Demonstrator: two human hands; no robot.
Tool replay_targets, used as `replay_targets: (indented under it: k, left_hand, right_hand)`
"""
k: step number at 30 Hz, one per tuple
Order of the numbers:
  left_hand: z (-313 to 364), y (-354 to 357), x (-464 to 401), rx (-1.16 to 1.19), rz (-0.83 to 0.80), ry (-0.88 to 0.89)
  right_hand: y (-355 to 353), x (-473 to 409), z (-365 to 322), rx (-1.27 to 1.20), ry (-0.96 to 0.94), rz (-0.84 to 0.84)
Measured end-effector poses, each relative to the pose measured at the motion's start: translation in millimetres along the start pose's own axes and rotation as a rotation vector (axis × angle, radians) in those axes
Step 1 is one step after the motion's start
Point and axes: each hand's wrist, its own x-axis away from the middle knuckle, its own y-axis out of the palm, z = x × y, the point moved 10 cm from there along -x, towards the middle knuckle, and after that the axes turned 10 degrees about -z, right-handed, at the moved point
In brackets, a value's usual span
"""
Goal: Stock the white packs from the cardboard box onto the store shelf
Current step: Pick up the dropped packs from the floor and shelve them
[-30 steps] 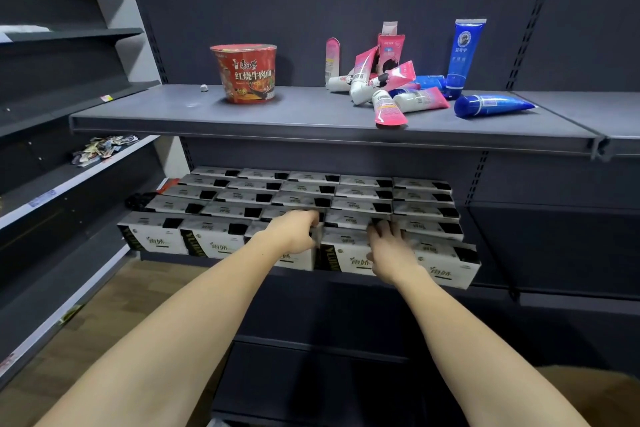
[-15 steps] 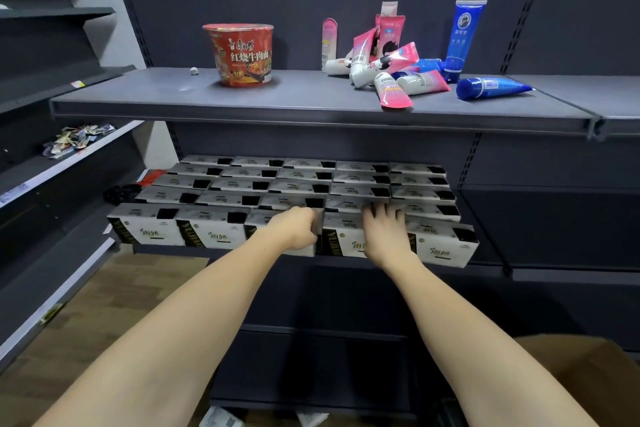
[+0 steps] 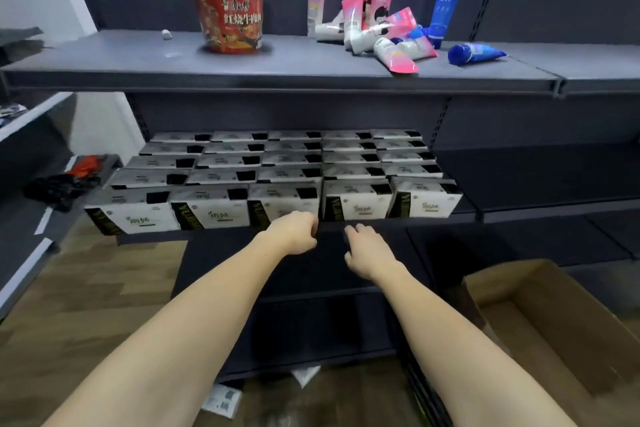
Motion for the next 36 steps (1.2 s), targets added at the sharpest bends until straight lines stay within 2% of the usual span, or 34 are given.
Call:
replay_targets:
  k: [7, 12, 19, 25, 28, 31, 36]
  left_hand:
    - [-25, 84, 3, 0.039, -0.106, 0.023]
    - [-67, 148, -7, 0.118, -0.204, -0.061]
    - [-137, 259, -14, 0.392, -0.303, -0.37]
    - [-176, 386, -2, 0.654, -0.325, -0.675]
    - [-186, 441, -5, 0.771, -0.321, -0.751]
    - [-204, 487, -9, 0.826, -0.235, -0.853]
    - [-217, 589, -47, 0.975, -0.207, -0.889]
  right_hand:
    - [86, 16, -14, -0.099, 0.069, -0.171]
    - [153, 1, -23, -0.096, 0.031, -0.33]
    - [270, -33, -37, -0.075, -0.087, -0.606]
    - [386, -53, -49, 0.044, -0.242, -0.857]
    - [438, -66, -56, 0.179, -0.318, -0.911]
    - [494, -80, -67, 0.294, -0.405, -0.894]
    - [597, -93, -62, 0.417, -0.506, -0.887]
